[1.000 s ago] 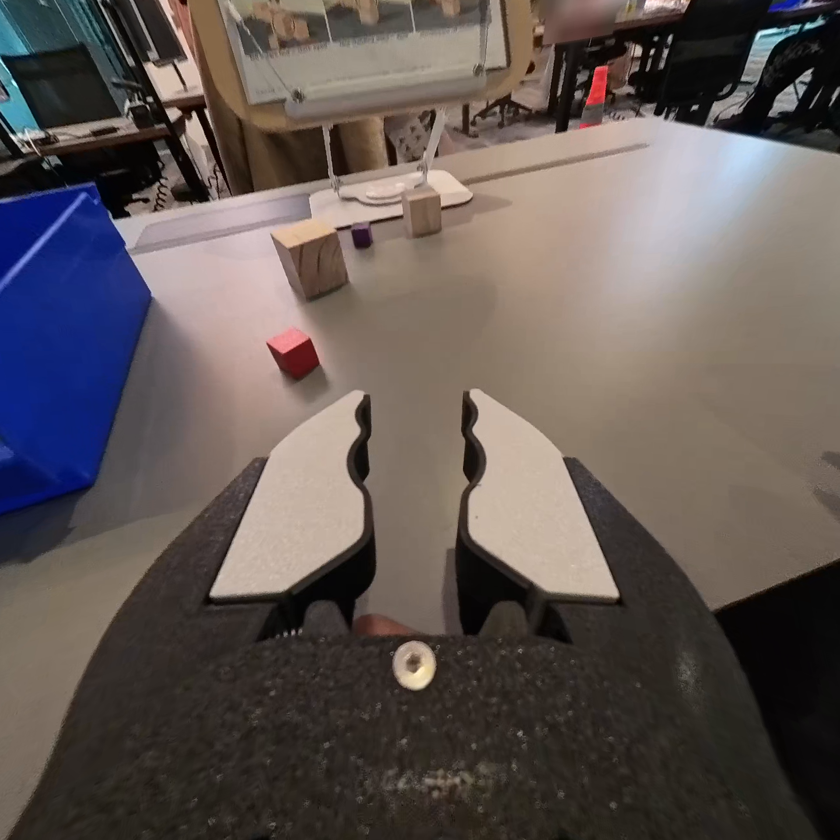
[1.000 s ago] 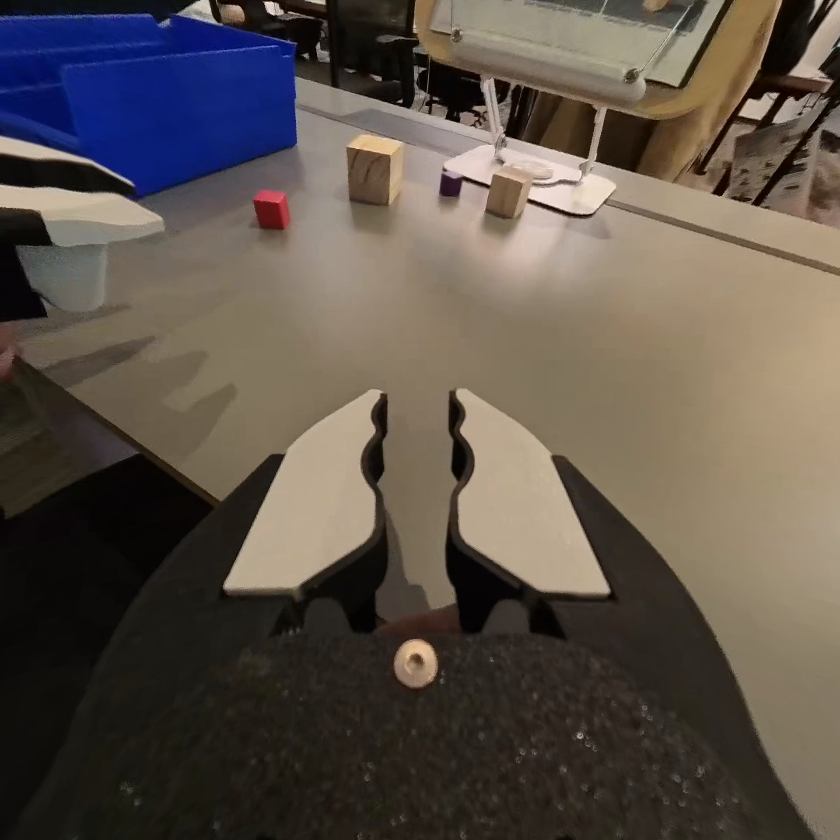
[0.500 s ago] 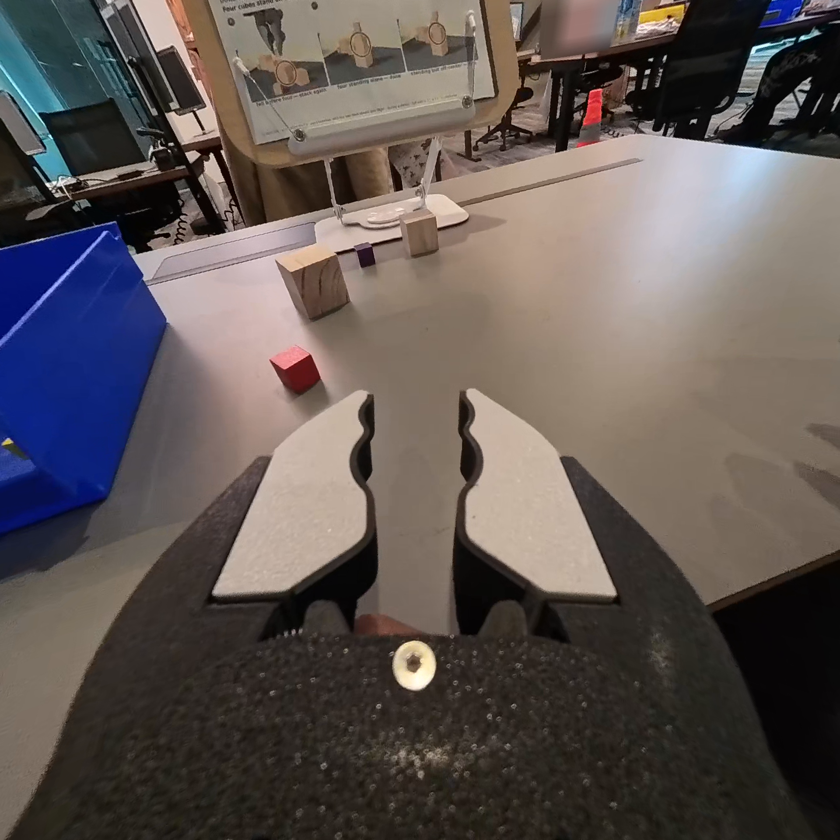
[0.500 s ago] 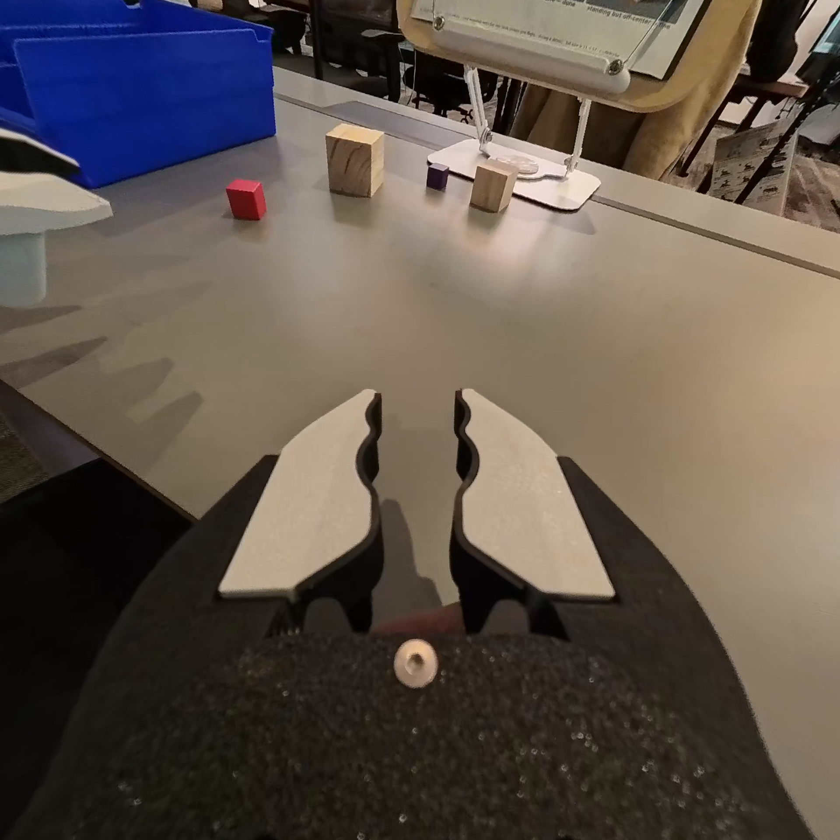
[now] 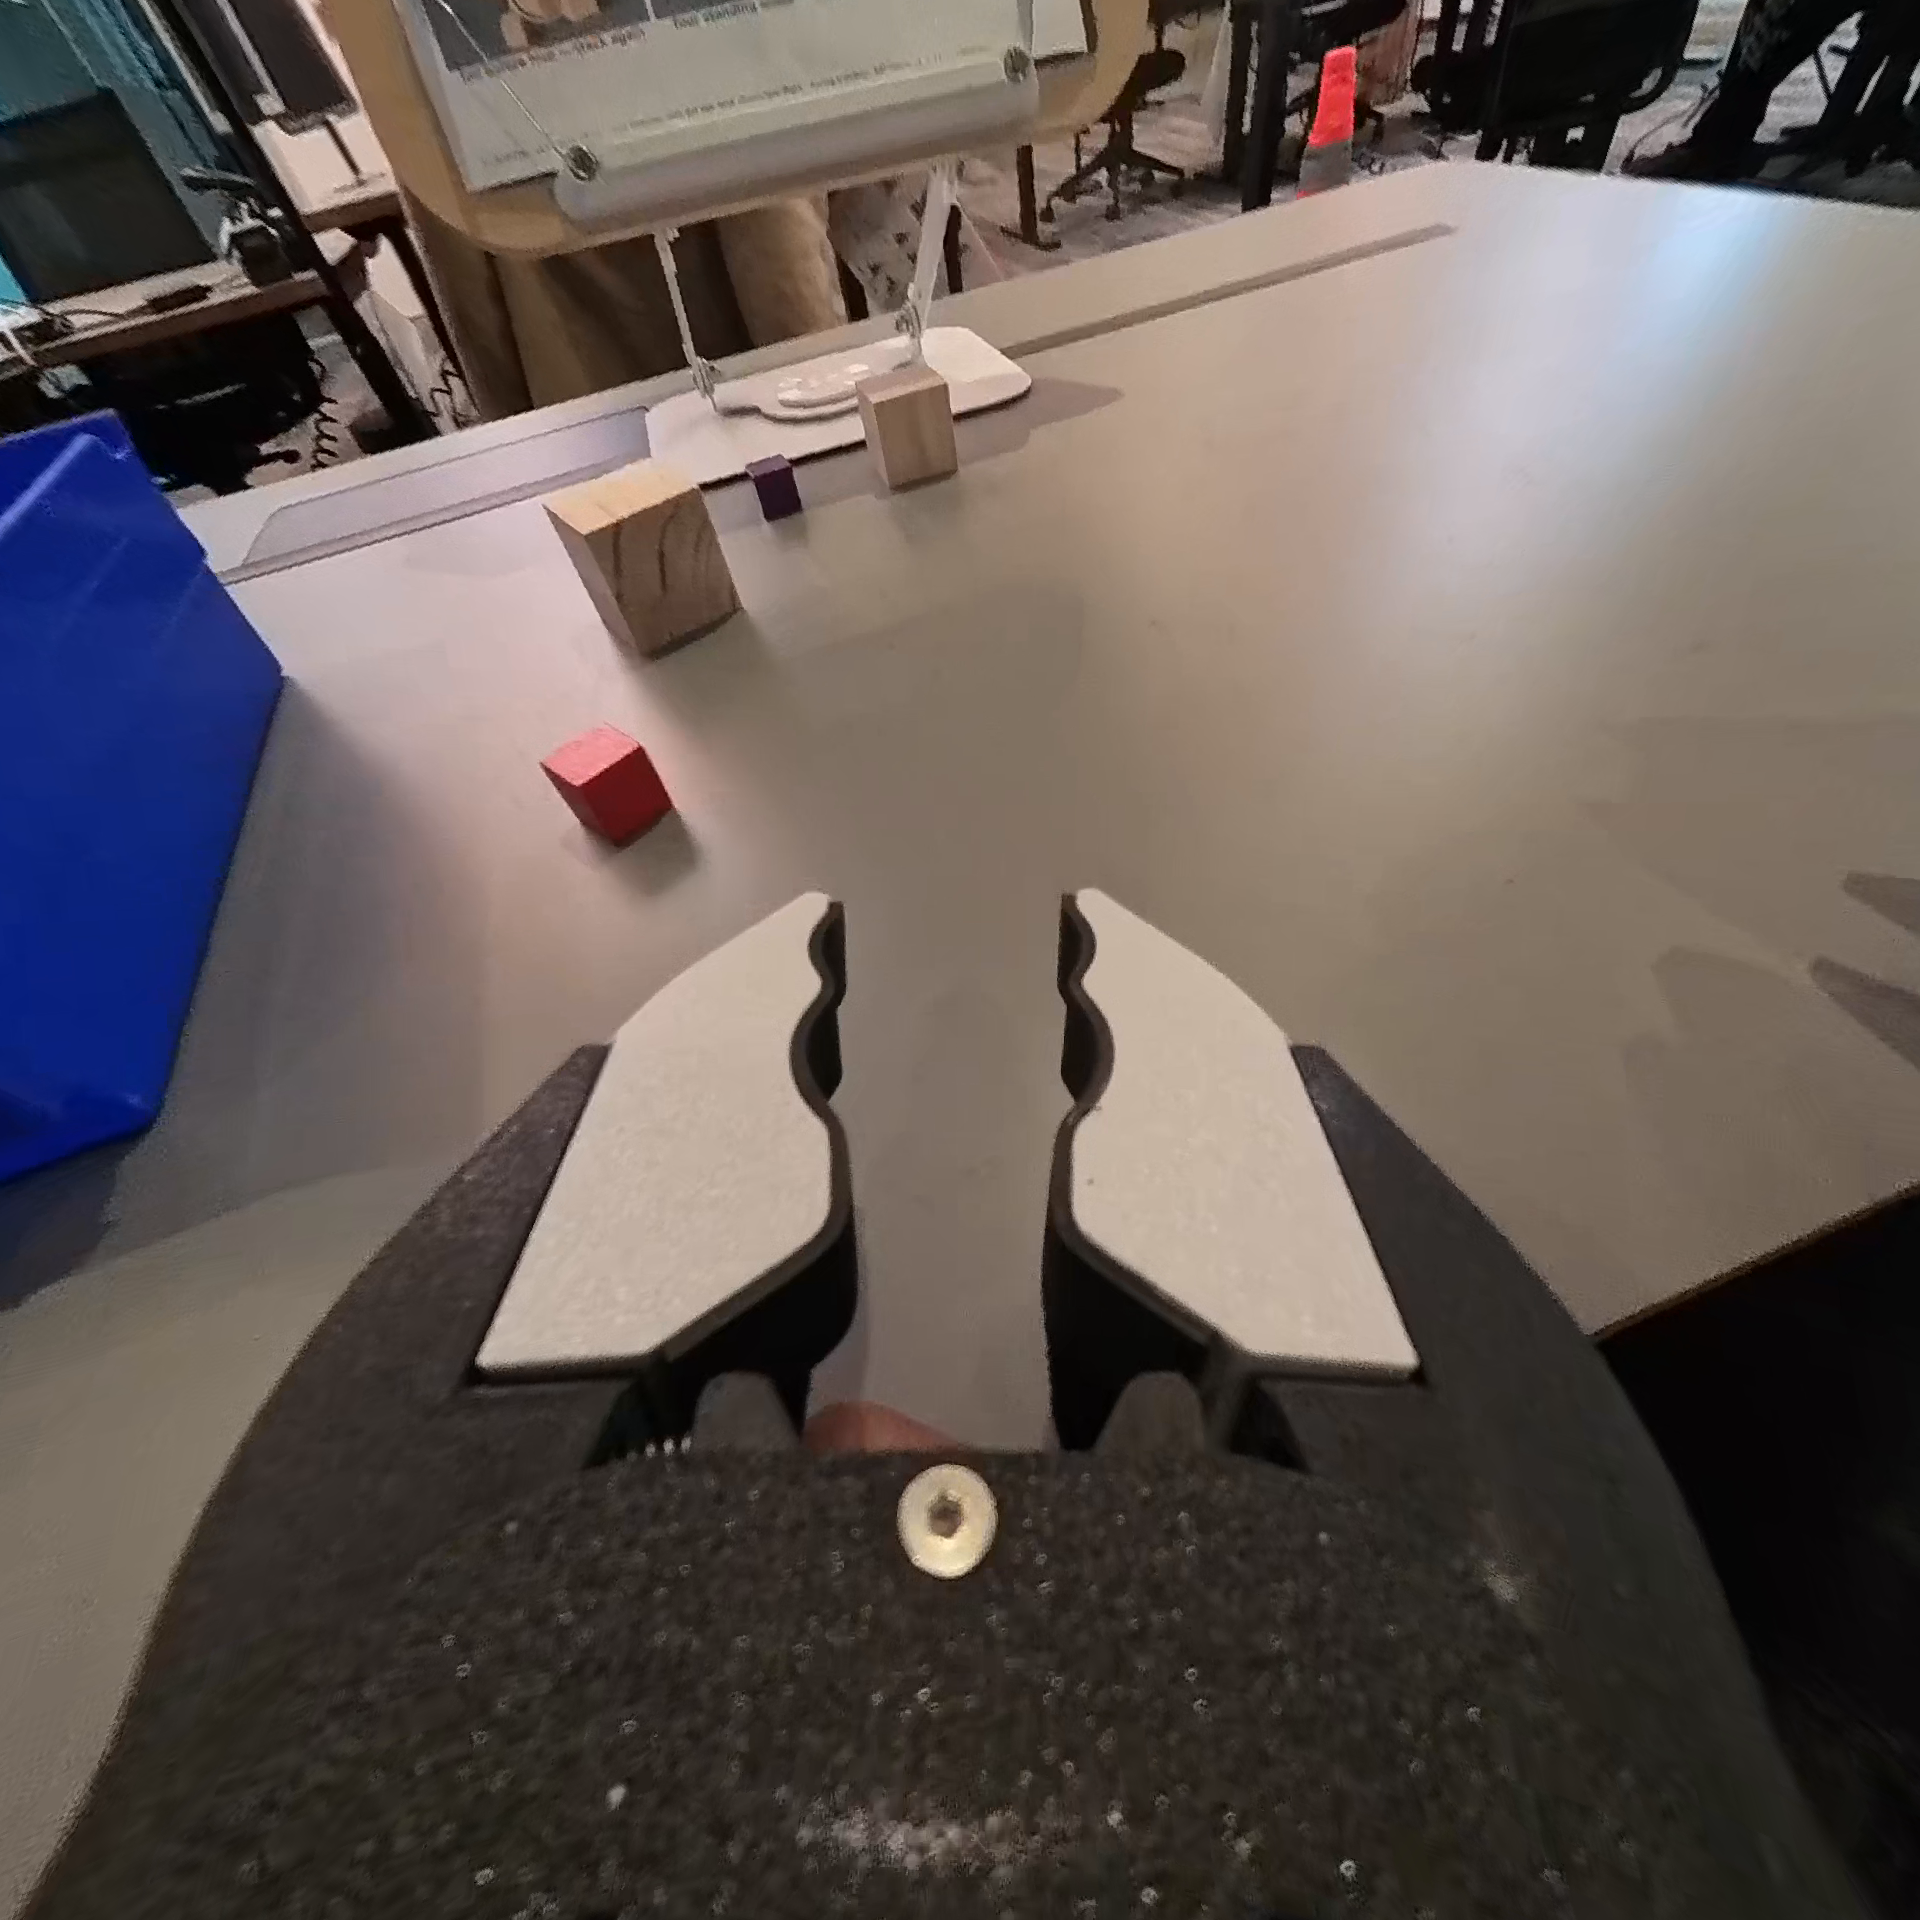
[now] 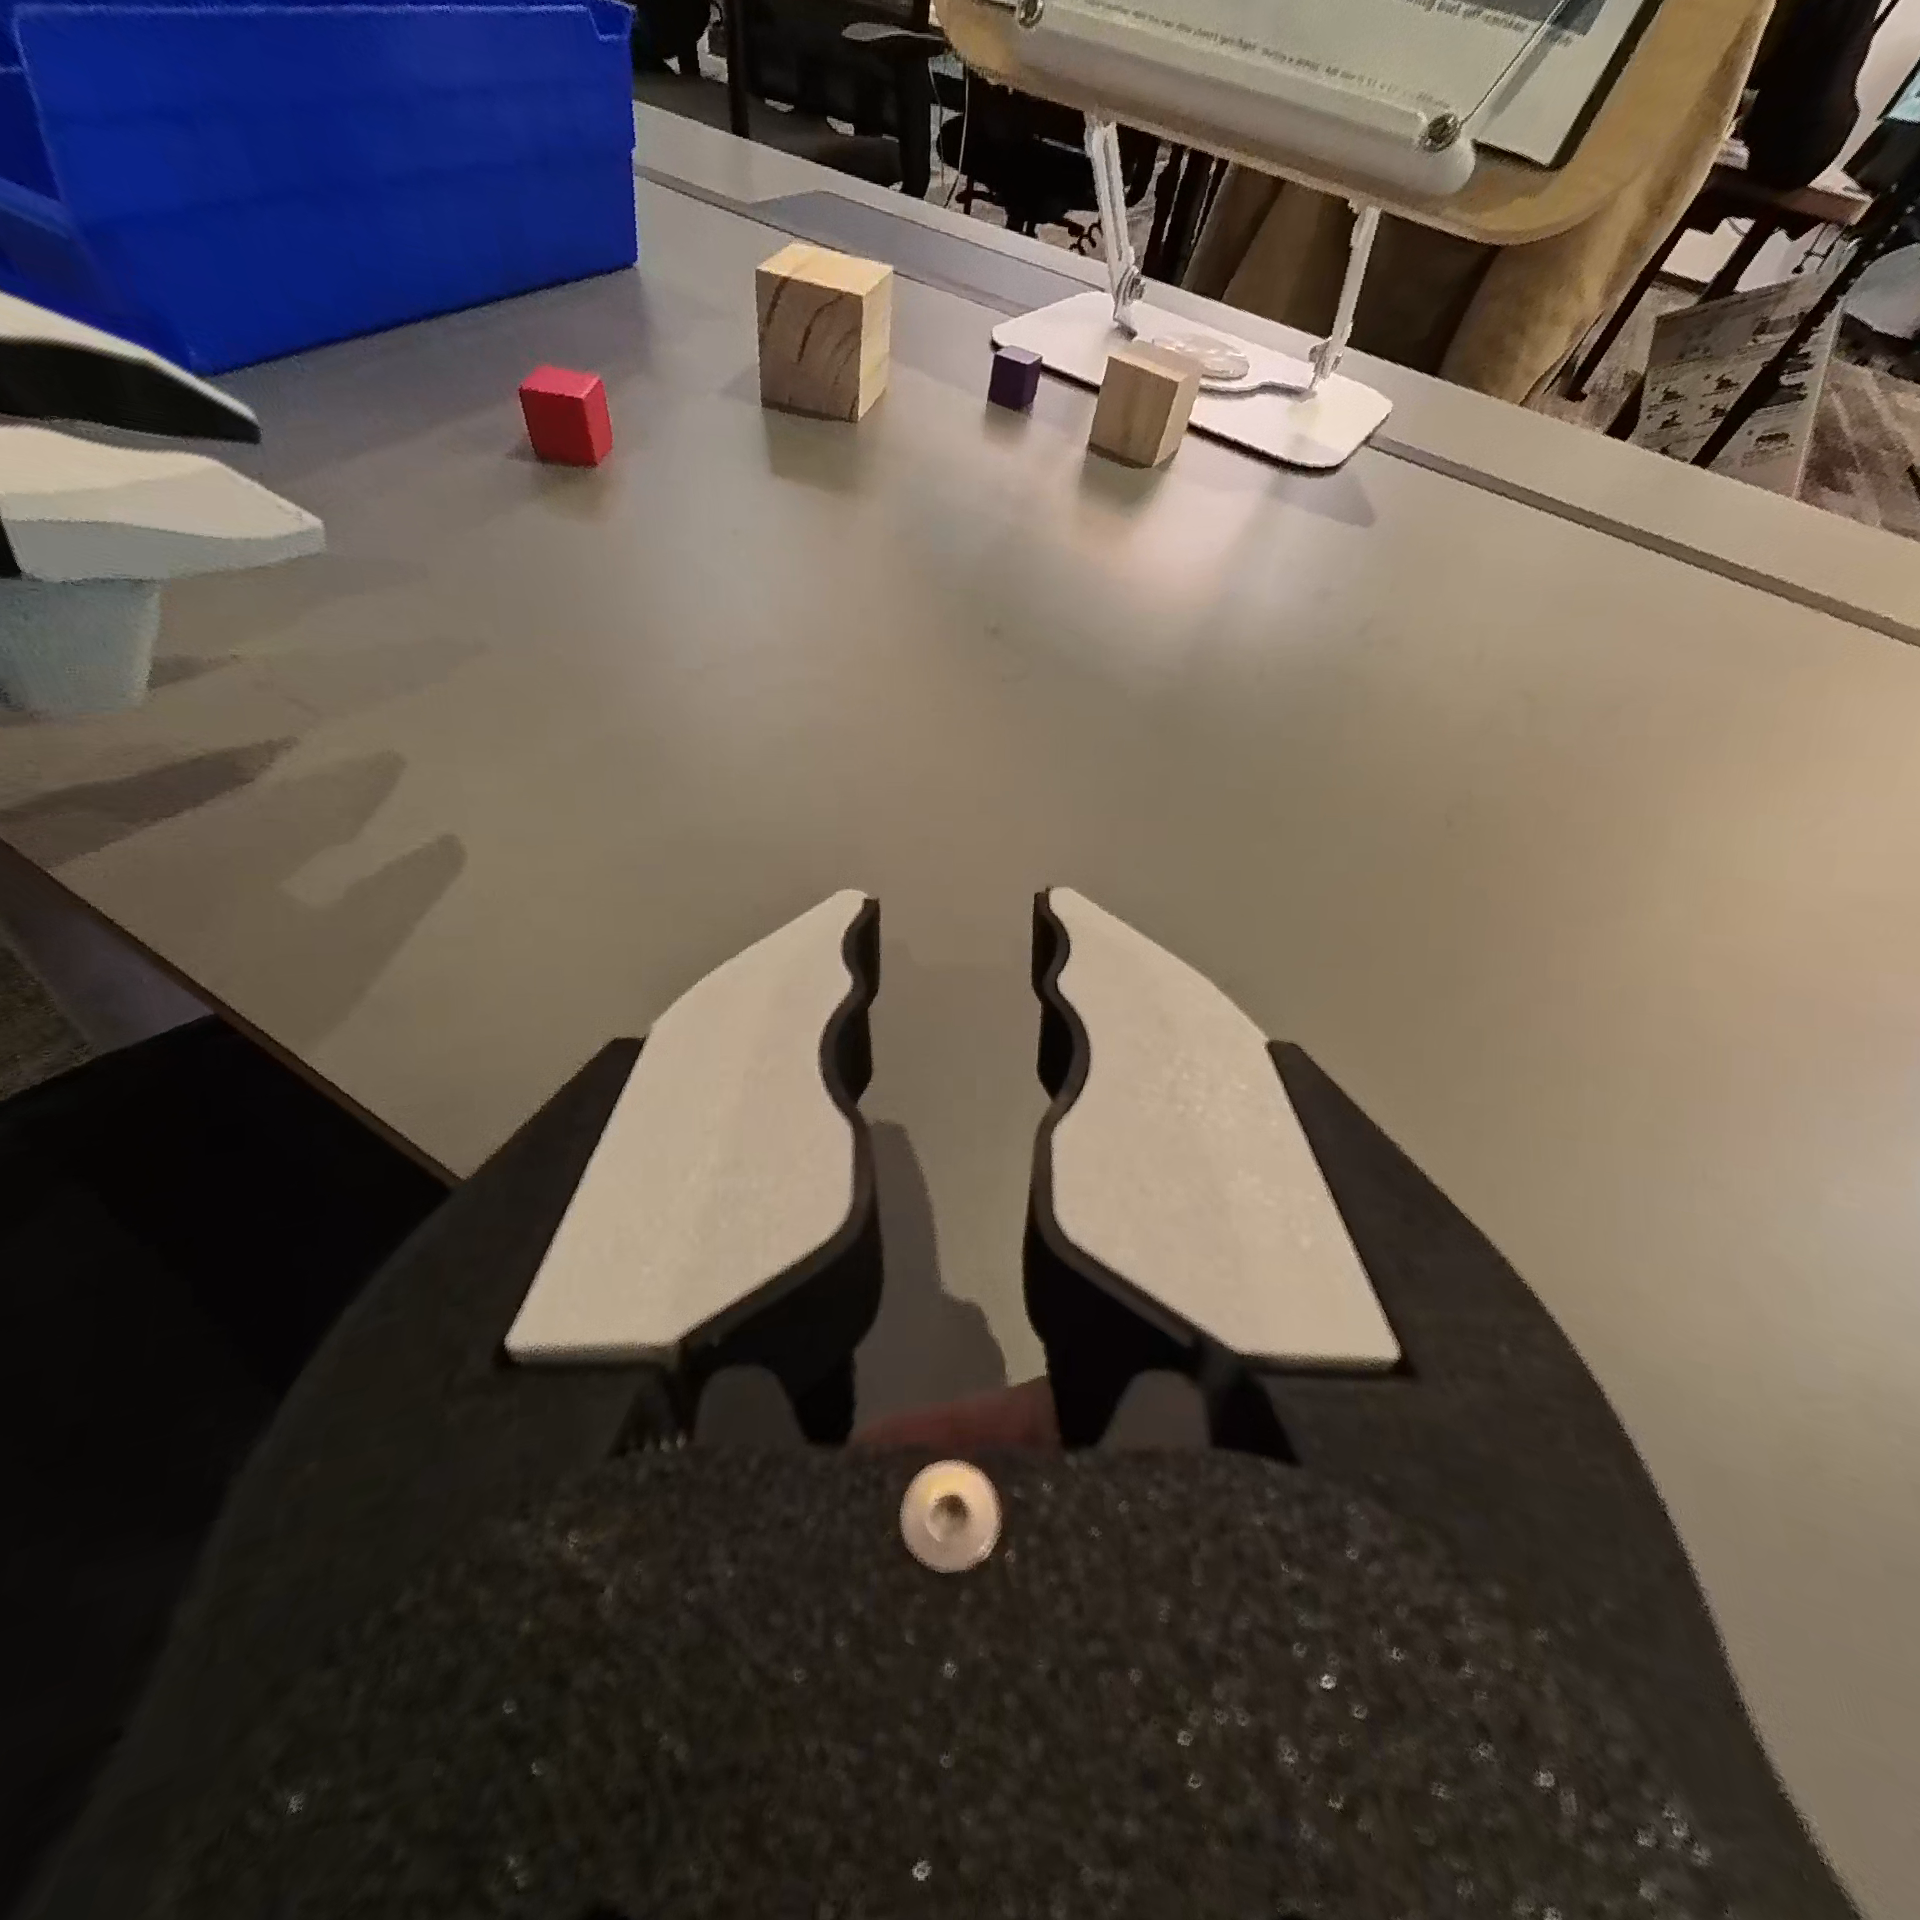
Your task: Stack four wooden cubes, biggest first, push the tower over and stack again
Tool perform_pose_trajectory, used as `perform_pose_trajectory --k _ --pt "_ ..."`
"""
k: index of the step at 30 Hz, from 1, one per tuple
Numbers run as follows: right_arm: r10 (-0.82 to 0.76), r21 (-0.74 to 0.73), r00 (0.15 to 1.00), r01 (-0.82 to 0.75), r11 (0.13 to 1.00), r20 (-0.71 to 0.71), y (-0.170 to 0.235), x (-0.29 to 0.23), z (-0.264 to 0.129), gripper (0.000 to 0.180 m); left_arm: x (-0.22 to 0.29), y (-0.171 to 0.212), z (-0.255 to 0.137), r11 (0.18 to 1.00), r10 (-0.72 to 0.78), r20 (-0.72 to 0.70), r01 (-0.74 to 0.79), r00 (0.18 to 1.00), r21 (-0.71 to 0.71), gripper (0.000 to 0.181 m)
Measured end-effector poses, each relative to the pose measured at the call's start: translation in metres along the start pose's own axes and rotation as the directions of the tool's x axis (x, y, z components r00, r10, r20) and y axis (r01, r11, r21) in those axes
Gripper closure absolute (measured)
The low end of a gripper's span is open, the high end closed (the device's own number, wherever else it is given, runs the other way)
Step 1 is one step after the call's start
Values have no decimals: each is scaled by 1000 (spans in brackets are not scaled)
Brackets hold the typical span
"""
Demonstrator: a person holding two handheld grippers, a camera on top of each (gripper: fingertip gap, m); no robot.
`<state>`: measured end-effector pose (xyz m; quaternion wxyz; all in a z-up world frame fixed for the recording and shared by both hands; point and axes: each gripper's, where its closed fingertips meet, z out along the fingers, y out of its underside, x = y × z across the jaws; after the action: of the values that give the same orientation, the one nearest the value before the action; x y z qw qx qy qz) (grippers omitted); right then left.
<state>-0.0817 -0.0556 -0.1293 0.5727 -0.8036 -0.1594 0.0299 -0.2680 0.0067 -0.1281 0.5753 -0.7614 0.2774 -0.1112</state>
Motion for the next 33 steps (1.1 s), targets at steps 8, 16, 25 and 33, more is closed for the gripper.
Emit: perform_pose_trajectory --k 8,16,25,33 --pt "-54 -18 998 54 998 21 0 -6 3 152 -65 -65 77 940 198 -247 -255 949 -227 142" --pt "-109 -28 994 108 994 -18 2 3 -1 152 -137 -64 209 607 380 -487 -609 786 -510 129" --pt "-73 -61 997 75 995 27 12 -1 3 155 -140 -24 251 482 402 -617 -729 676 -485 120" --pt "-64 -60 996 67 996 54 10 -9 6 157 -62 -79 197 566 412 -735 -783 539 -257 121"
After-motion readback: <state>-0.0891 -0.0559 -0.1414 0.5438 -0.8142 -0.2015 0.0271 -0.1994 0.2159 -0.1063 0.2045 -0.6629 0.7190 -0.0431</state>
